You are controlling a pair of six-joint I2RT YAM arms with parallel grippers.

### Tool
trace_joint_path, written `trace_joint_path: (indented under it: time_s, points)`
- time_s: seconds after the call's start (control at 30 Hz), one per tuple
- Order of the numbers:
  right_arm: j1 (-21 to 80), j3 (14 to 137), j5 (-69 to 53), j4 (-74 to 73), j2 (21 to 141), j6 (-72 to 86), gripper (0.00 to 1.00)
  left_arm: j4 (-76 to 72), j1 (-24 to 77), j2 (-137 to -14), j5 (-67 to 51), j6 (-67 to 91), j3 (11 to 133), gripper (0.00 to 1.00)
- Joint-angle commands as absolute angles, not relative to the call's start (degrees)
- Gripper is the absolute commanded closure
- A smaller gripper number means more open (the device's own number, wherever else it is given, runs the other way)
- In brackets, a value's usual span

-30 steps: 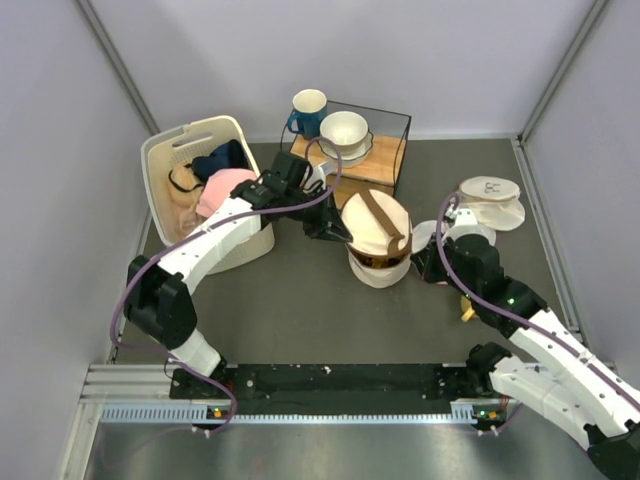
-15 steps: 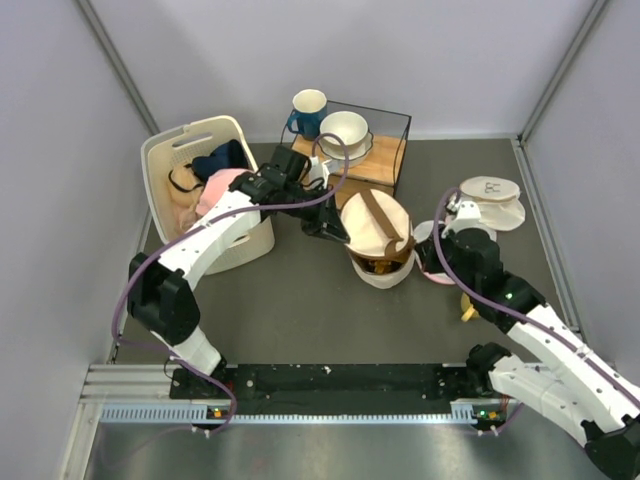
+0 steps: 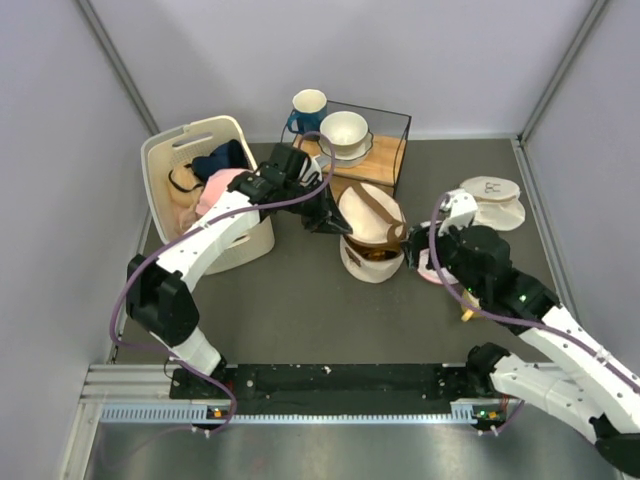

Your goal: Unzip the laundry bag and remove the bra

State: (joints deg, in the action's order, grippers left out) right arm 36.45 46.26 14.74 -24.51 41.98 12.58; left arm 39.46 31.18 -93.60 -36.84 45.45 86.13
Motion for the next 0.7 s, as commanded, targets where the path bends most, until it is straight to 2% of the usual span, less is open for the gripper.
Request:
trace_joint_path:
  time_s: [0.0,0.17,0.4,0.47,0.5,0.53,0.6,0.63,0.67]
  points:
    - [50.75,51.67,22.3,-22.24,44.98,2.3,0.15,37.44,31.46,-92.55,-36.47,48.69,90.69,1.0]
    - [59.58,52.91,32.69,-17.42,55.01,-4.81,0.13,37.79,31.46,-92.64,-37.27,48.87,91.05,1.0]
    - [61.26,52.65,38.67,-5.91,63.01,-12.56,0.13,38.5,31.46,-92.64,-38.41,47.99,91.14,1.0]
    - [61.26,52.3,40.77,-2.91,64.5,-14.58,0.17,38.5,31.46,-92.81,-39.19,47.9,91.14,1.0]
    - [61.26,52.03,41.04,-1.77,65.12,-14.94,0.21,38.58,31.46,-92.73,-39.46,47.9,91.06,1.0]
    - [61.17,51.68,41.65,1.46,65.13,-15.38,0.37,38.58,31.46,-92.81,-39.72,47.81,91.05,1.0]
    - [61.26,50.89,41.57,3.86,65.04,-16.78,0.56,38.5,31.38,-92.64,-40.25,47.72,90.88,1.0]
    - [61.26,50.8,42.01,4.82,65.04,-16.96,0.76,38.5,31.38,-92.64,-40.51,47.64,90.88,1.0]
    - [61.17,50.89,42.19,4.92,64.95,-16.96,0.86,38.15,31.38,-92.46,-40.78,47.46,90.88,1.0]
